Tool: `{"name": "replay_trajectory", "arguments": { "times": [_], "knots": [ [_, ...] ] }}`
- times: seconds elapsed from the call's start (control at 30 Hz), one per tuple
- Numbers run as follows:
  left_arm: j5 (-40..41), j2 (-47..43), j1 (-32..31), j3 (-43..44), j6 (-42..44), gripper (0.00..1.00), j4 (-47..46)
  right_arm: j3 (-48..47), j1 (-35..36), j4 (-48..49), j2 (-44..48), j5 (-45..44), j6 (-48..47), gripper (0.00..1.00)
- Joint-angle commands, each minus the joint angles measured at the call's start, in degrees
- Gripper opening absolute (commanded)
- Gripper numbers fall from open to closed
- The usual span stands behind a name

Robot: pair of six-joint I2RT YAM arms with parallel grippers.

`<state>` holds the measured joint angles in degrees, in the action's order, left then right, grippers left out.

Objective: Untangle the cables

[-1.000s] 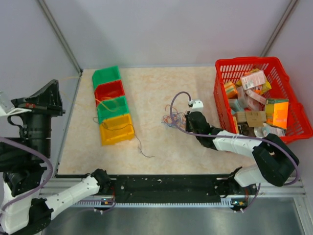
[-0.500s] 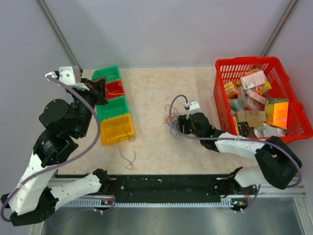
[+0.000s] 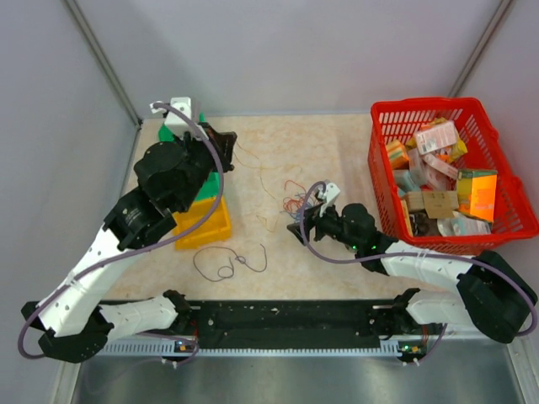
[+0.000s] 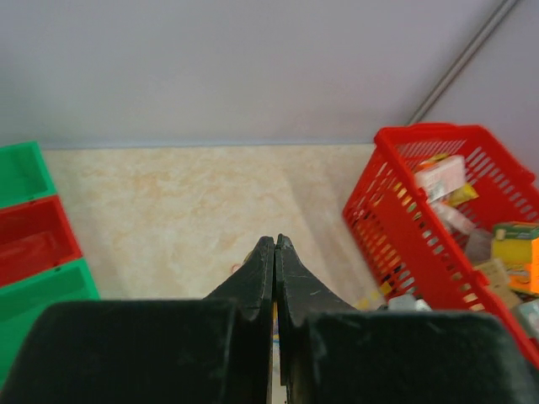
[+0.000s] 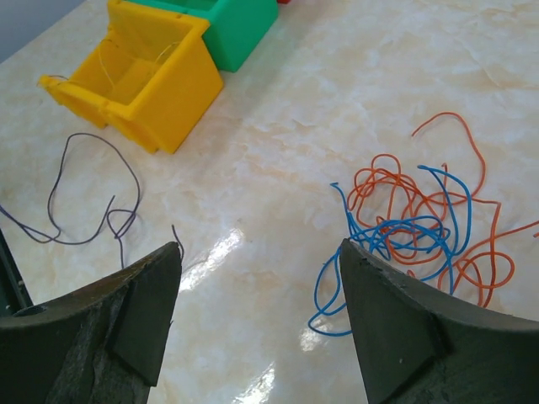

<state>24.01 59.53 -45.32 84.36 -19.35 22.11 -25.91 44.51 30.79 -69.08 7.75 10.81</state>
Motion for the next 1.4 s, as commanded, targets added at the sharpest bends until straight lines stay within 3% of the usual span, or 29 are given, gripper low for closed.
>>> {"name": "replay_trajectory", "arguments": {
  "times": [0.0,0.2,0.47,0.9,1.37],
  "knots": [
    [7.7,-0.11,0.14,1.78,1.07,0.0,7.75,-1.77,0.4,-0.81,1.49,-5.1,-1.32,0.75],
    [17.29,-3.45,0.14,-3.93,-0.77,0.0,17.08,-2.3,0.4,-2.92,1.76,-10.73,-0.09,0.75],
    [23.0,-7.93,0.58,-12.98,-2.09,0.0,19.28,-2.74,0.4,-3.1,0.17,-11.18,0.0,0.74],
    [27.75,-9.95,0.85,-10.62,7.48,0.0,16.74,-1.33,0.4,-0.46,0.44,-10.65,-0.09,0.73],
    [30.13,-10.58,1.29,-19.13,1.26,0.0,19.64,-1.42,0.49,-0.2,-0.18,-10.56,0.18,0.73]
  ]
}}
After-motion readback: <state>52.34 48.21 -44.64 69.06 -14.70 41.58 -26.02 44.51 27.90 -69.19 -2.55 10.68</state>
